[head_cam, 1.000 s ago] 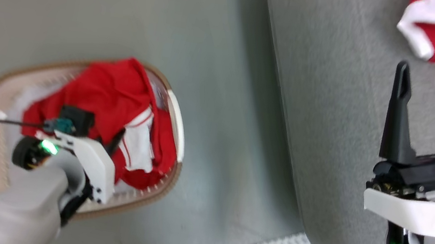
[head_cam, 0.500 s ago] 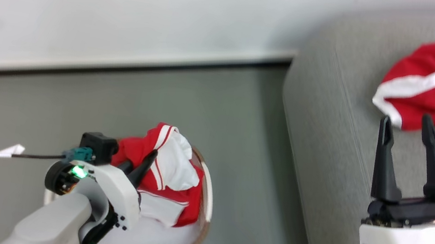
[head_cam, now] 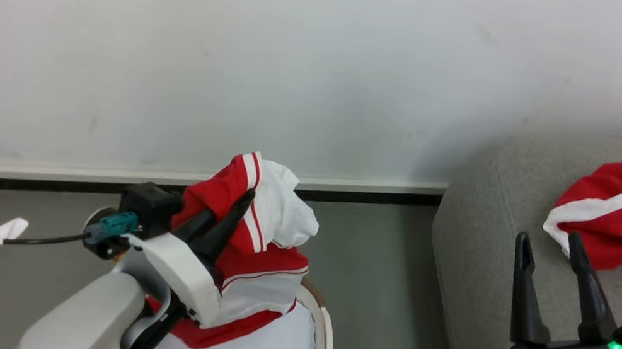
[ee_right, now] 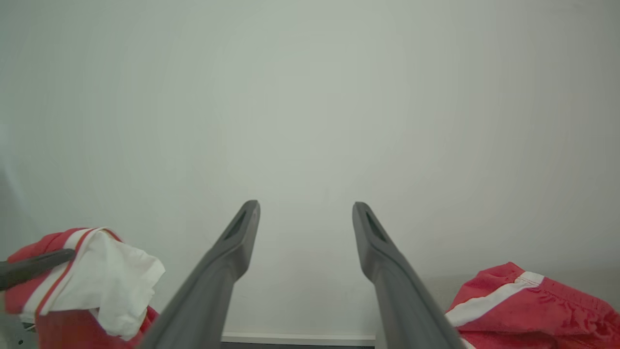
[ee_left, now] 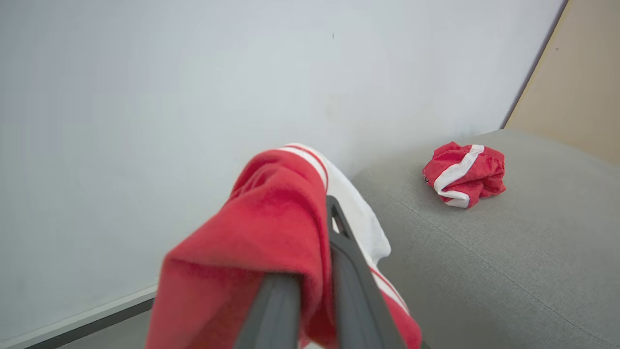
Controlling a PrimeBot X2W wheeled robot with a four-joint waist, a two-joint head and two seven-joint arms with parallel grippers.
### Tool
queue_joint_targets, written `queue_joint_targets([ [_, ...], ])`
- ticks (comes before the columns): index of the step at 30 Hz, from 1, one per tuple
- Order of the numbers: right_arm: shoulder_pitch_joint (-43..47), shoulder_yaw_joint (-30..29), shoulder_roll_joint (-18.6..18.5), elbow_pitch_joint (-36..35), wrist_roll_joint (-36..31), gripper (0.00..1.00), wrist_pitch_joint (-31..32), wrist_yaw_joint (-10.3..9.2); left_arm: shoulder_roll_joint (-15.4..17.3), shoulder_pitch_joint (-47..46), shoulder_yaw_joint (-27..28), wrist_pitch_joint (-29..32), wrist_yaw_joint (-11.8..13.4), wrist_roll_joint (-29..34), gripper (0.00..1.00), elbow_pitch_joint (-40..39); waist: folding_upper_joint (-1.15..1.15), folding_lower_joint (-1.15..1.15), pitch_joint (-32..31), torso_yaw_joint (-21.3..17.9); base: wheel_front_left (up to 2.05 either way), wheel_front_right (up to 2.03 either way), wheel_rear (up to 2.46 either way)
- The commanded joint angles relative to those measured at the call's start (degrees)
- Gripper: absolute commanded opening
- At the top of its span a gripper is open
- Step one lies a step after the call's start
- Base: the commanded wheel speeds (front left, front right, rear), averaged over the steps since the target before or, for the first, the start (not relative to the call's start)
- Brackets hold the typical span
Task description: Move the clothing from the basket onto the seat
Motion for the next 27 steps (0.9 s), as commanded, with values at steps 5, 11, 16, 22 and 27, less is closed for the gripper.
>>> queue_joint_targets([
  [5,2.46,1.5,-0.05,0.68,1.38,1.0,-0.16,-0.15,0.56,-0.53,1.69,-0.01,0.7,2.78,0.0,-5.17,0.0,0.02,-3.15,1.08,0.0,0.0,0.0],
  [11,3.5,2.96,0.2,1.29,2.15,1.0,-0.09,-0.15,1.12,-2.09,2.17,0.0,1.48,3.65,0.0,-9.97,0.0,0.02,-3.97,1.09,0.0,0.0,0.0],
  [16,3.2,4.19,-0.02,1.72,2.64,1.0,-0.09,-0.15,1.48,-1.8,2.17,0.8,2.42,3.5,0.0,-12.87,0.0,0.02,-3.93,1.07,0.0,0.0,0.0],
  [22,2.42,5.76,-0.64,2.63,2.96,1.0,-0.09,-0.15,1.42,-1.25,1.84,1.35,2.95,3.14,0.0,-14.32,0.0,0.02,-3.87,1.05,0.0,0.0,0.0],
  [27,1.57,8.15,-1.12,4.41,2.86,1.0,-0.09,-0.15,1.3,-1.25,1.35,1.6,3.01,2.98,0.0,-14.58,0.0,0.02,-3.83,1.28,0.0,0.0,0.0],
])
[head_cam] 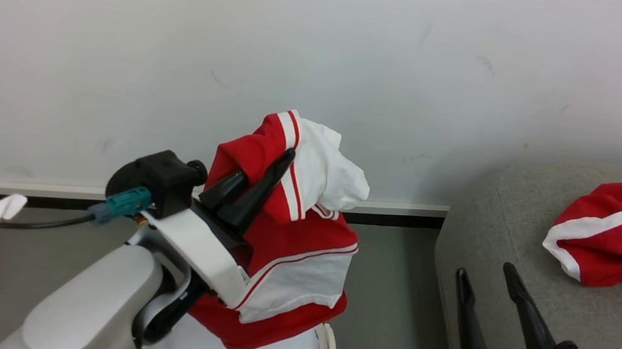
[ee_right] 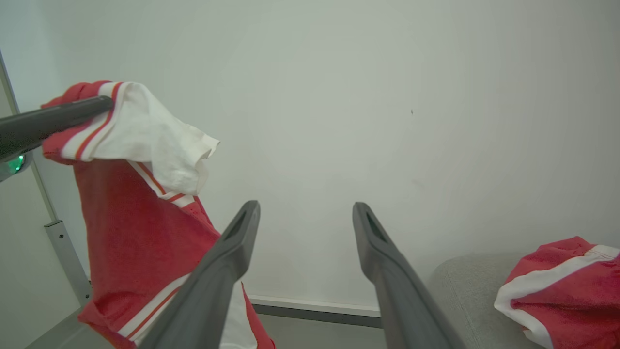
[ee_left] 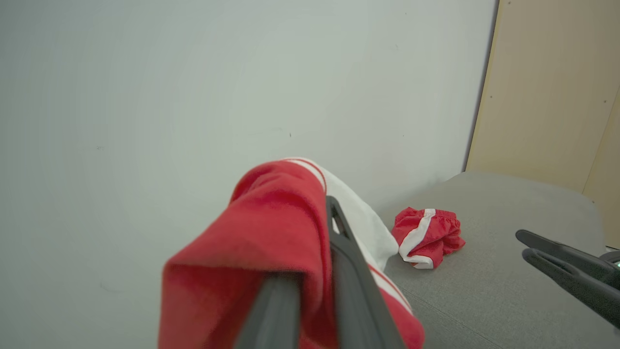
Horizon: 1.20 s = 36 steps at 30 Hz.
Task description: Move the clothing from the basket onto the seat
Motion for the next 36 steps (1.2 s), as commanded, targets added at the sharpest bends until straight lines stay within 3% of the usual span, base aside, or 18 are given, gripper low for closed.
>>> queue_joint_targets([
  [1,-1.06,1.22,-0.64,0.72,0.15,1.0,-0.01,-0.15,0.16,0.24,-0.08,0.11,0.06,-0.11,0.0,-0.19,-0.01,0.01,0.01,0.22,0.0,0.0,0.0],
  [20,-13.77,21.18,-7.19,12.84,6.75,1.0,-0.01,-0.15,-3.48,-0.93,-5.24,1.0,-1.28,0.96,0.0,-0.95,-0.01,0.01,-0.13,6.7,0.0,0.0,0.0],
  [31,-21.56,36.08,-9.68,20.51,17.29,1.0,0.0,-0.15,-5.9,-1.6,-9.96,2.13,-2.38,1.21,0.0,-1.69,-0.01,0.01,-0.76,12.15,0.0,0.0,0.0],
  [36,-23.34,39.01,-9.21,23.78,21.27,1.0,0.0,-0.15,-6.53,-1.58,-11.79,2.5,-2.83,1.13,0.0,-1.99,-0.01,0.01,-1.05,14.17,0.0,0.0,0.0],
])
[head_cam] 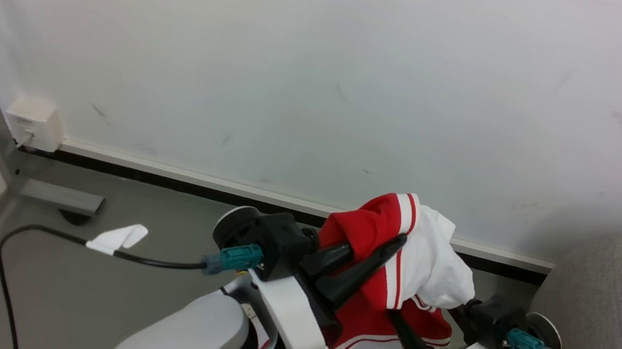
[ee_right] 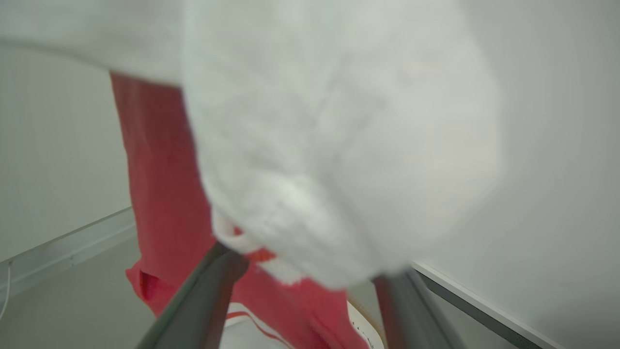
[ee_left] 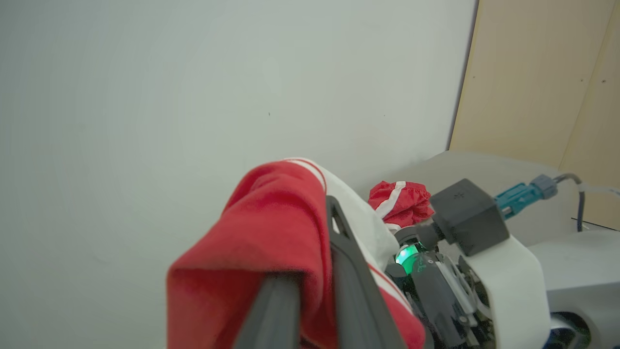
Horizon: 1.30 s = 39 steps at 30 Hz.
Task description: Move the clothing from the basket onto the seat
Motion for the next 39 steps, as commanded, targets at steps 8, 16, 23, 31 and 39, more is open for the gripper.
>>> queue_joint_targets([
  [8,-1.86,5.0,0.78,4.01,5.62,0.69,0.0,-0.15,0.13,-0.26,-1.06,0.32,-0.28,-0.21,0.0,0.02,0.0,0.0,-0.45,2.26,0.0,0.0,0.0],
  [16,-2.08,5.31,1.07,3.53,7.28,0.0,0.0,-0.15,0.7,0.03,-0.68,-0.05,0.39,-0.69,0.0,0.16,0.0,0.0,-0.18,1.47,0.0,0.0,0.0],
  [23,0.14,0.84,0.85,0.84,5.78,0.0,-0.01,-0.15,1.3,1.22,0.01,-0.71,0.97,-1.66,0.0,1.42,0.0,0.0,0.27,0.14,0.0,0.0,0.0],
  [31,3.13,-6.7,1.0,-1.97,2.58,0.0,-0.01,-0.15,1.0,2.05,0.54,-1.33,1.54,-2.97,1.0,2.78,0.0,0.0,0.13,-1.36,0.0,0.0,0.0],
  [39,4.56,-15.25,1.23,-3.97,-2.17,0.0,-0.02,-0.15,1.75,3.73,0.07,-1.86,1.79,-3.3,1.0,2.27,0.0,0.0,0.14,-3.95,0.0,0.0,0.0],
])
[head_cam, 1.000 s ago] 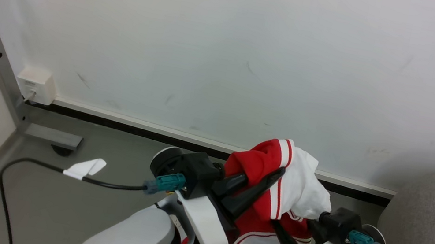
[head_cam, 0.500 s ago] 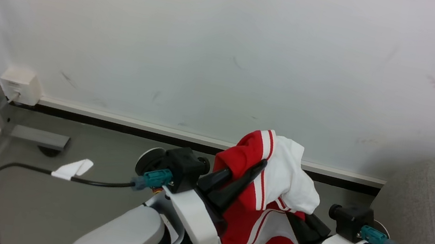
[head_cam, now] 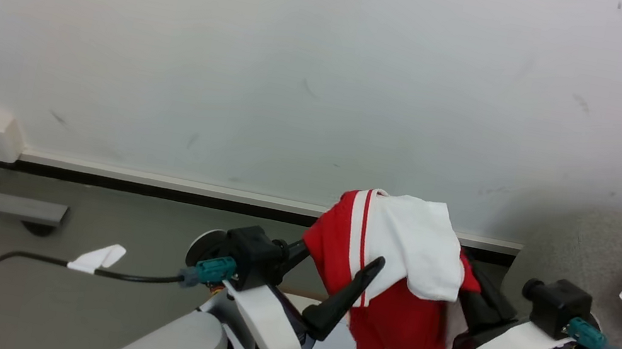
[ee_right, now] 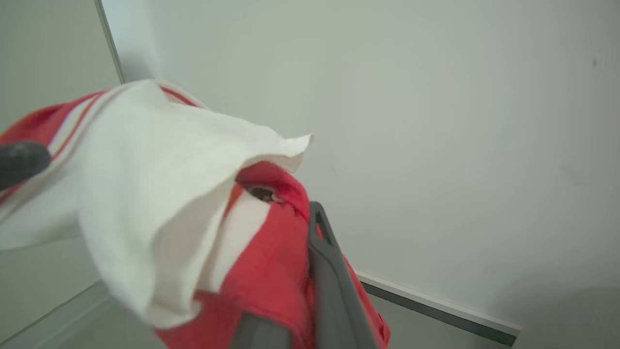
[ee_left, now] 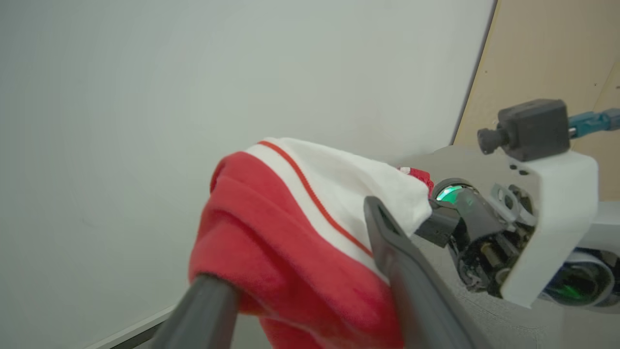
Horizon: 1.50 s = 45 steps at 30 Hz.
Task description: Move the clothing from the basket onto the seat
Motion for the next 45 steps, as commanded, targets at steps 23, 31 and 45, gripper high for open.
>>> queue_joint_targets([
  [23,5.08,-20.62,-3.69,-12.21,-9.11,0.0,-0.03,-0.15,1.18,4.45,-1.02,-2.01,0.92,1.15,1.0,-0.9,0.0,0.0,2.55,-16.17,0.0,0.0,0.0],
  [31,8.12,-23.88,-3.77,-16.06,-10.19,0.0,-0.03,-0.15,1.23,4.53,-0.51,-2.45,0.7,2.64,1.0,-0.83,0.0,0.0,3.83,-22.54,0.0,0.0,0.0],
  [45,10.33,-26.36,-2.29,-20.61,-11.19,0.0,-0.03,-0.15,0.71,5.17,1.57,-2.44,-0.12,6.84,1.0,-1.11,0.0,0.0,5.63,-30.48,0.0,0.0,0.0],
])
